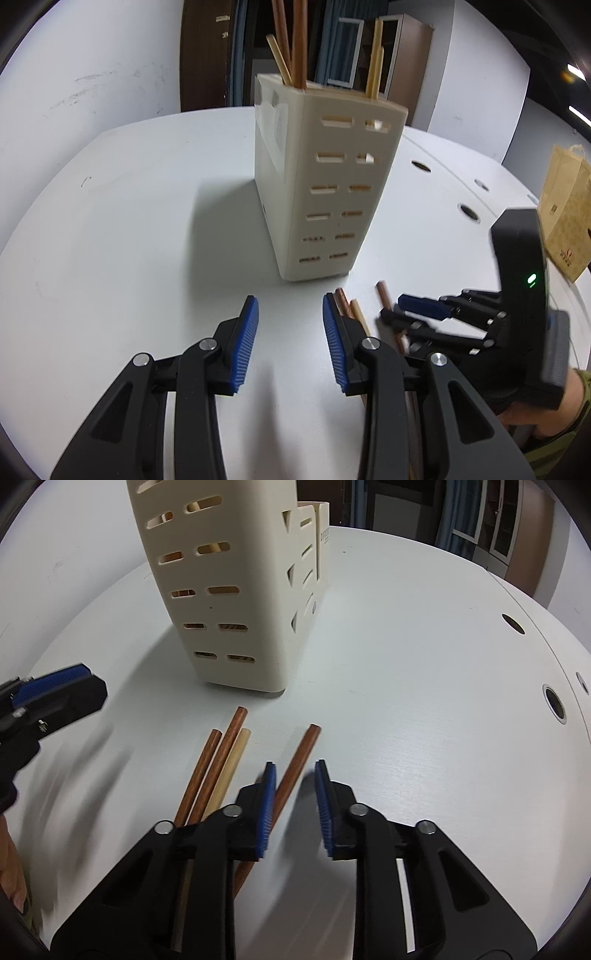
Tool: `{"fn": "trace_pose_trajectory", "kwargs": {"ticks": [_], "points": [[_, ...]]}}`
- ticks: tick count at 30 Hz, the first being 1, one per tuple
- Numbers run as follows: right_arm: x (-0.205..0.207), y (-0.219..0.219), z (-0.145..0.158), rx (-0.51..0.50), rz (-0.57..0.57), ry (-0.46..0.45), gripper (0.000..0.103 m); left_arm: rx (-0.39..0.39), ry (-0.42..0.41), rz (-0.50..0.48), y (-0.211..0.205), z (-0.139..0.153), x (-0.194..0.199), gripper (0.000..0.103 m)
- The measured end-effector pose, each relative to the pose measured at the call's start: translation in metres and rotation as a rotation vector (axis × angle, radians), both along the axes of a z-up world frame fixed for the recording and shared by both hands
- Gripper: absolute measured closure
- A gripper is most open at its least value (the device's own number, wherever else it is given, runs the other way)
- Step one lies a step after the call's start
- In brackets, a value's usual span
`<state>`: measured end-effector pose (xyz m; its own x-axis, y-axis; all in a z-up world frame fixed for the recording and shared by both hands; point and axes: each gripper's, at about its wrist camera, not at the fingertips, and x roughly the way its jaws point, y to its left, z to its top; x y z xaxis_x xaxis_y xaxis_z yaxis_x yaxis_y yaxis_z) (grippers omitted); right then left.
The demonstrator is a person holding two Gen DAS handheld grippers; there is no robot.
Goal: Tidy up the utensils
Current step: 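Close the right tool on a brown chopstick while the left tool grips another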
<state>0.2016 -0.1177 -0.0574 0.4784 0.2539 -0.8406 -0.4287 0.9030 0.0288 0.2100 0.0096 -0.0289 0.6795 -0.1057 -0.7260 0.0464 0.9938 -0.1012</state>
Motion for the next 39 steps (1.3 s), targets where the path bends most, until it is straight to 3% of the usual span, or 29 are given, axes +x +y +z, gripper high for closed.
{"fn": "trace_pose_trajectory", "kwargs": {"ticks": [15,32,33,36,39], "points": [[0.002,-0.017,0.001,0.08,0.009,0.016,0.095,0.044,0.125,-0.075,-0.035,-0.041,0.013,0.068],[0.009,-0.024,-0.001,0.068,0.012,0.012,0.096,0.089,0.155,-0.046,-0.034,-0.052,0.018,0.068],[0.009,-0.023,-0.001,0.075,0.013,0.018,0.096,0.105,0.16,-0.05,-0.035,-0.052,0.02,0.07],[0.009,-0.024,-0.001,0.124,0.009,0.033,0.096,0.118,0.17,-0.045,-0.032,-0.051,0.025,0.091],[0.009,-0.024,0.0,0.13,0.01,0.037,0.096,0.089,0.182,-0.044,-0.024,-0.05,0.028,0.096]]}}
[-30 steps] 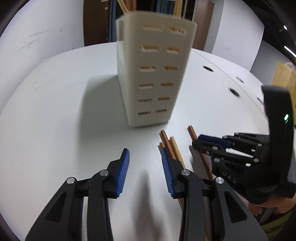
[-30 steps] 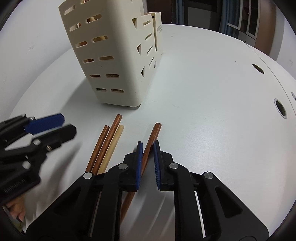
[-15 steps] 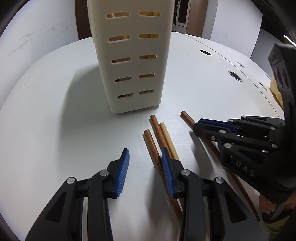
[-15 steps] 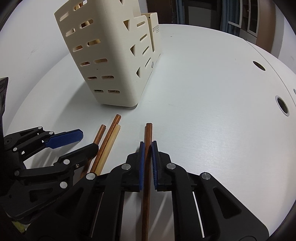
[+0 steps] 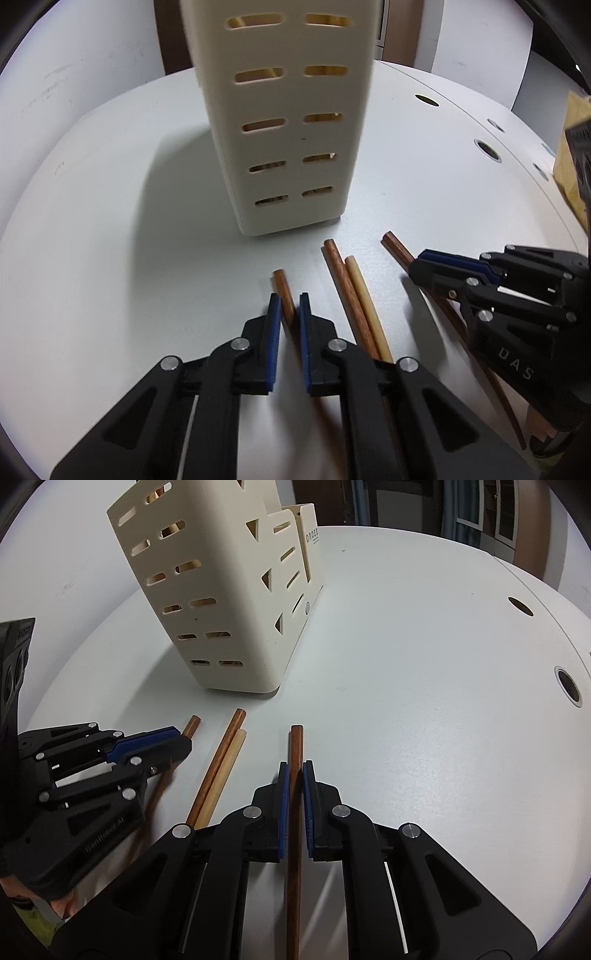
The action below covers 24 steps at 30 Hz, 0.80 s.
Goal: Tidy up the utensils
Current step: 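Close the right tool on a brown chopstick while the left tool grips another, then lift both brown chopsticks and carry them up over the cream holder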
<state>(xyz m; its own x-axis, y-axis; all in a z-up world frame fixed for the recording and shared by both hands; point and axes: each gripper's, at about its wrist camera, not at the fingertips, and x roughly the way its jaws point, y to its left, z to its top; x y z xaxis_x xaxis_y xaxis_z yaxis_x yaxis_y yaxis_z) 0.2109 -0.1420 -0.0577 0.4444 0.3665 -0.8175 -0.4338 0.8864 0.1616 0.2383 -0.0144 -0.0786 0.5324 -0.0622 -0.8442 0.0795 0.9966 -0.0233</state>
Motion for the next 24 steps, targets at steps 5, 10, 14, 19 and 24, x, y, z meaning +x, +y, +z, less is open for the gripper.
{"fn": "trace_pose_trajectory", "kwargs": {"ticks": [5,10,14,19,24], "points": [[-0.005,-0.002,0.014,0.031,0.003,-0.041,0.097,-0.026,-0.005,0.012,0.011,0.007,-0.004,0.096],[-0.013,-0.006,0.041,0.075,0.0,-0.117,0.097,-0.075,-0.107,0.009,0.021,0.039,-0.025,0.096],[-0.019,-0.011,0.063,0.109,-0.006,-0.168,0.097,-0.1,-0.193,0.022,0.029,0.066,-0.042,0.096],[-0.03,-0.014,0.082,0.128,-0.002,-0.218,0.097,-0.113,-0.27,0.027,0.033,0.092,-0.061,0.096],[-0.041,-0.017,0.095,0.161,0.036,-0.25,0.097,-0.099,-0.354,0.025,0.025,0.114,-0.073,0.096]]}}
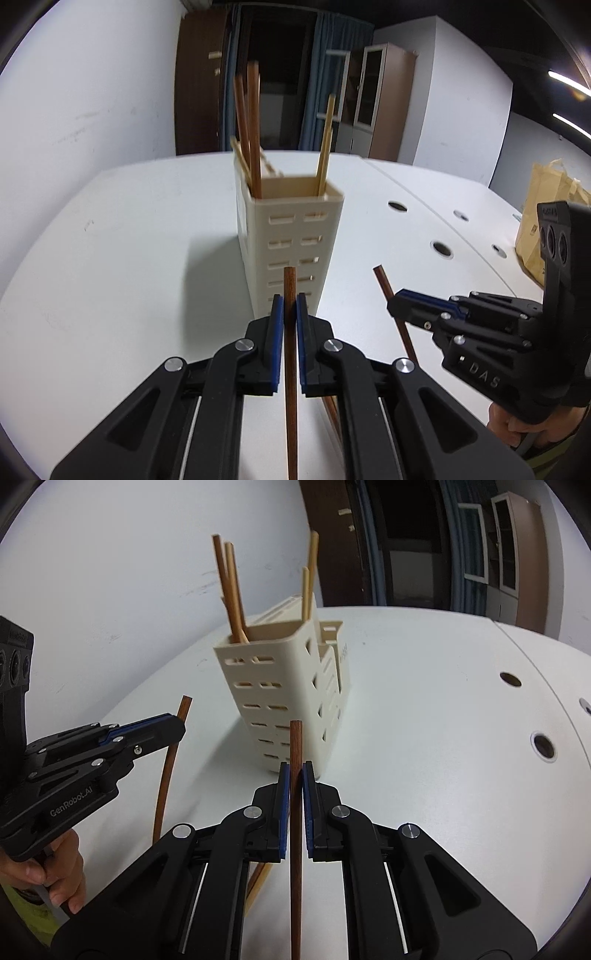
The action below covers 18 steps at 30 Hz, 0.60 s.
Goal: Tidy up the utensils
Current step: 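Lift both brown chopsticks and carry them up over the cream holder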
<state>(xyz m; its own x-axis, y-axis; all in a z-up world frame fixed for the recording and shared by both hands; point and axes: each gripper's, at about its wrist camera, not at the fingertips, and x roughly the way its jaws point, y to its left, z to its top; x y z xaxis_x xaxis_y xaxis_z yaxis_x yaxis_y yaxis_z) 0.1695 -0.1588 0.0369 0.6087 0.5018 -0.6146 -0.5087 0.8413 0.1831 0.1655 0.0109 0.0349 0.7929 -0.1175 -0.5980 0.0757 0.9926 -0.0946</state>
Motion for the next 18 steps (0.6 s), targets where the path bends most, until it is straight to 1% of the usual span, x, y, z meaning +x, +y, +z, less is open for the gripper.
{"fn": "trace_pose_trajectory", "kwargs": {"ticks": [1,2,11,18], "points": [[-0.002,0.0,0.004,0.005,0.006,-0.012,0.097,-0.002,-0.01,0.0,-0.002,0.003,-0.002,0.096],[-0.005,0.002,0.007,0.007,0.008,-0.021,0.097,-0.002,-0.016,0.002,-0.012,0.009,0.007,0.096],[-0.018,0.009,0.037,0.015,0.019,-0.116,0.097,-0.008,-0.102,0.016,-0.008,0.036,-0.003,0.096],[-0.028,0.015,0.061,0.036,0.04,-0.165,0.097,-0.009,-0.132,0.025,-0.003,0.044,-0.005,0.096]]}}
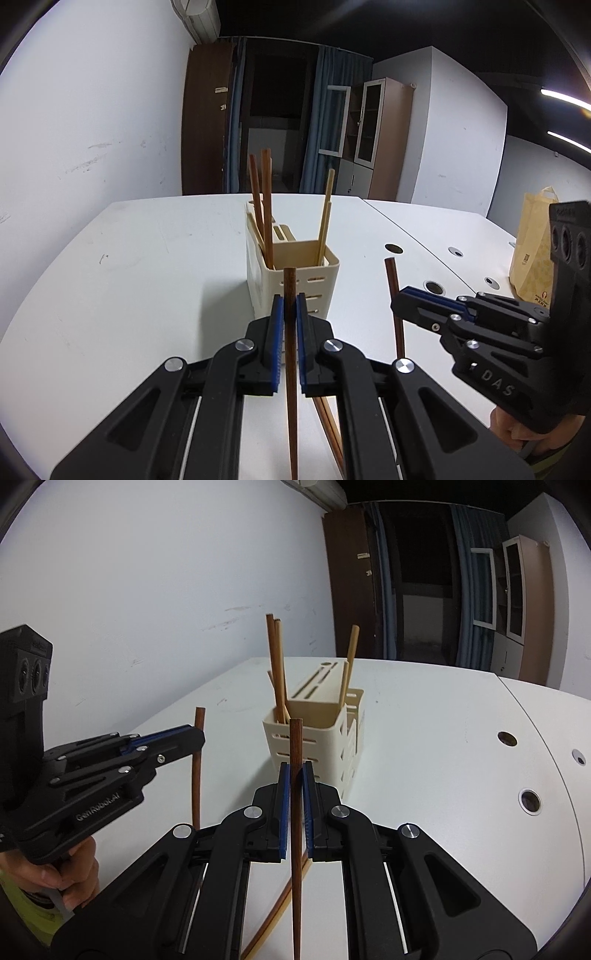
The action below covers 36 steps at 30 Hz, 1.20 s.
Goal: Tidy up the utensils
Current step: 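Lift both brown chopsticks and carry them up over the cream holder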
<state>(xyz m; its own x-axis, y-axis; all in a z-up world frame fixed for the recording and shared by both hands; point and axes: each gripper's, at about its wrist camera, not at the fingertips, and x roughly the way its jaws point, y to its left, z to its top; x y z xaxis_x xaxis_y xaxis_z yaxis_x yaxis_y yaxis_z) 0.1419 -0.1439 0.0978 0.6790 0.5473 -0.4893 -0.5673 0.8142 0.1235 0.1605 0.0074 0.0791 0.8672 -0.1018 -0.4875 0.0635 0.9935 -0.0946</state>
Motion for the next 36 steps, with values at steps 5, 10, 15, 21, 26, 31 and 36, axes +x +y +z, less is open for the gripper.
{"fn": "trace_pose_trajectory", "kwargs": {"ticks": [5,10,15,21,26,31,36], "points": [[0.003,0.005,0.013,-0.001,0.005,-0.03,0.097,0.011,-0.027,0.001,0.002,0.01,0.003,0.096],[0.007,0.011,0.031,-0.007,0.003,-0.07,0.097,0.031,-0.076,-0.003,-0.001,0.028,0.007,0.096],[0.015,0.013,0.052,0.019,-0.016,-0.122,0.097,0.038,-0.129,-0.001,-0.002,0.047,0.013,0.096],[0.027,0.008,0.069,0.062,-0.055,-0.187,0.097,0.037,-0.206,0.011,-0.003,0.065,0.02,0.096],[0.04,0.007,0.072,0.099,-0.056,-0.202,0.097,0.028,-0.255,0.021,-0.004,0.074,0.026,0.096],[0.047,0.005,0.079,0.154,-0.042,-0.263,0.097,0.023,-0.347,0.026,-0.009,0.089,0.017,0.096],[0.048,0.001,0.084,0.21,-0.05,-0.341,0.097,0.042,-0.531,0.043,-0.015,0.102,-0.006,0.096]]}}
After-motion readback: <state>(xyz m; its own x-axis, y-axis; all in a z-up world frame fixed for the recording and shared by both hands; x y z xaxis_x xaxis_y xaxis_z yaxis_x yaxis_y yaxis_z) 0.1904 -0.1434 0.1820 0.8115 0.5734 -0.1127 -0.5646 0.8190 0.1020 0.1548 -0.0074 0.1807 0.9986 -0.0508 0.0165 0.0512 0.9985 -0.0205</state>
